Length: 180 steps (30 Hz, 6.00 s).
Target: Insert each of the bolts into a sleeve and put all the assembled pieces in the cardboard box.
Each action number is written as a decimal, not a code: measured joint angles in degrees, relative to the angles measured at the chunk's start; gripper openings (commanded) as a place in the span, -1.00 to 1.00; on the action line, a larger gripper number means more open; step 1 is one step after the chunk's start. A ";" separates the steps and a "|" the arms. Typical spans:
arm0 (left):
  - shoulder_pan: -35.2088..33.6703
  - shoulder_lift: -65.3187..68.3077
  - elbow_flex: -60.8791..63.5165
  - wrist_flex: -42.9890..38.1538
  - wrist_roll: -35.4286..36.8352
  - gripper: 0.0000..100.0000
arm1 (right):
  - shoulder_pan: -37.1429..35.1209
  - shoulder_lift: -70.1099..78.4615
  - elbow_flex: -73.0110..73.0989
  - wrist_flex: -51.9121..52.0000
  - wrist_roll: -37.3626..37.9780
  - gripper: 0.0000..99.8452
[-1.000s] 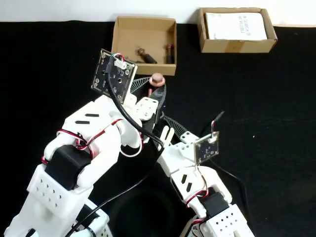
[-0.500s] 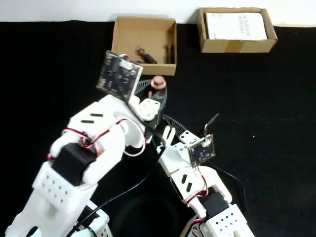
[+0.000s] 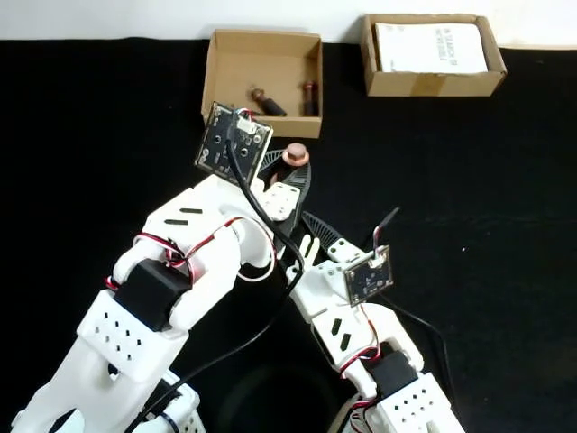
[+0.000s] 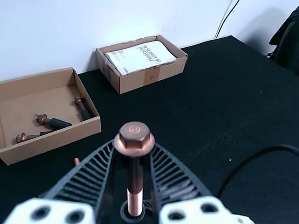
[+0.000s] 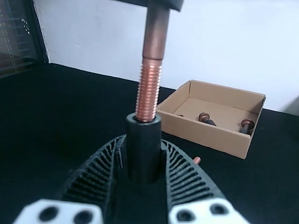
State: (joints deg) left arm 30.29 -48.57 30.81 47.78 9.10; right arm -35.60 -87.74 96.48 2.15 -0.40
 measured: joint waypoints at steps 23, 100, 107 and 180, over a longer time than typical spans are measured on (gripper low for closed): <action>-0.18 0.00 2.99 -1.49 0.09 -0.98 | 0.00 0.09 0.00 0.00 0.00 -0.99; -32.79 -32.70 28.40 14.95 -19.78 -0.98 | 16.53 112.09 -83.60 -24.97 -1.49 -0.99; -32.79 -32.70 29.45 13.45 -19.78 -0.98 | 16.53 121.14 -93.45 -24.97 -1.49 -0.99; -46.59 -0.53 30.33 -1.32 -5.54 -0.75 | 10.81 82.37 -61.36 9.05 -1.41 -0.63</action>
State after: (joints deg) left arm -16.31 -49.10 61.14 46.46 3.56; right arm -24.79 -5.36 35.12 11.21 -1.80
